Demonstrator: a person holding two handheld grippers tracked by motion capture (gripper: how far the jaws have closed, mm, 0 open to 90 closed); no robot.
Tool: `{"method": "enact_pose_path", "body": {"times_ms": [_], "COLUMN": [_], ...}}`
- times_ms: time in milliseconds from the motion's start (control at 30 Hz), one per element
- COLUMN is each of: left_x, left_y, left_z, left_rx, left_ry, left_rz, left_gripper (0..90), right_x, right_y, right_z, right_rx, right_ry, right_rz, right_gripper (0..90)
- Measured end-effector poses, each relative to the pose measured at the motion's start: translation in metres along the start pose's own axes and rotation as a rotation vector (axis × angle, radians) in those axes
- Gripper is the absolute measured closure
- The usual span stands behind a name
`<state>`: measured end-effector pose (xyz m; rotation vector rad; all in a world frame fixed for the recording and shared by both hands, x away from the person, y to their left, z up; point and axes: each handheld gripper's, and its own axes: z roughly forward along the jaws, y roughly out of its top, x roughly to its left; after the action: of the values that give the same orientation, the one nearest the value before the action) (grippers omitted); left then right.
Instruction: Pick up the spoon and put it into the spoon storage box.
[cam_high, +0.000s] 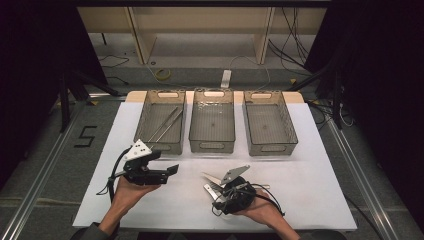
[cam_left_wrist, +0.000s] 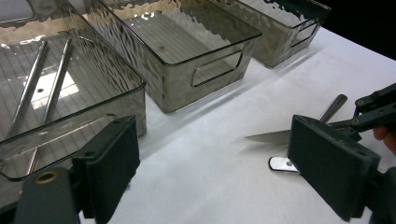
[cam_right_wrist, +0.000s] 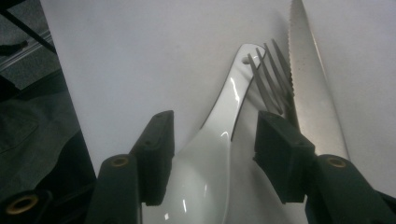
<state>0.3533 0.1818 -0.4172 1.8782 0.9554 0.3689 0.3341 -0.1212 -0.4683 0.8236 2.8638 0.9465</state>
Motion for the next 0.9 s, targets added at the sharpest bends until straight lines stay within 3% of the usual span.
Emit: {"method": "enact_pose_path", "body": {"times_ms": [333, 900], "left_x": [0.0, 0.0], "left_y": [0.0, 0.0], "left_z": [0.0, 0.001], "left_rx": [0.0, 0.001], "left_ry": [0.0, 0.002], "left_rz": [0.002, 0.008], "left_gripper": [16.2, 16.2], "right_x": [0.002, 0.008], "right_y": [0.004, 0.013], "right_z": [0.011, 0.015], "right_rx": [0.037, 0.078], "right_ry": [-0.004, -0.041], "right_rz": [-0.009, -0.023], "right_gripper": [53.0, 74.8]}}
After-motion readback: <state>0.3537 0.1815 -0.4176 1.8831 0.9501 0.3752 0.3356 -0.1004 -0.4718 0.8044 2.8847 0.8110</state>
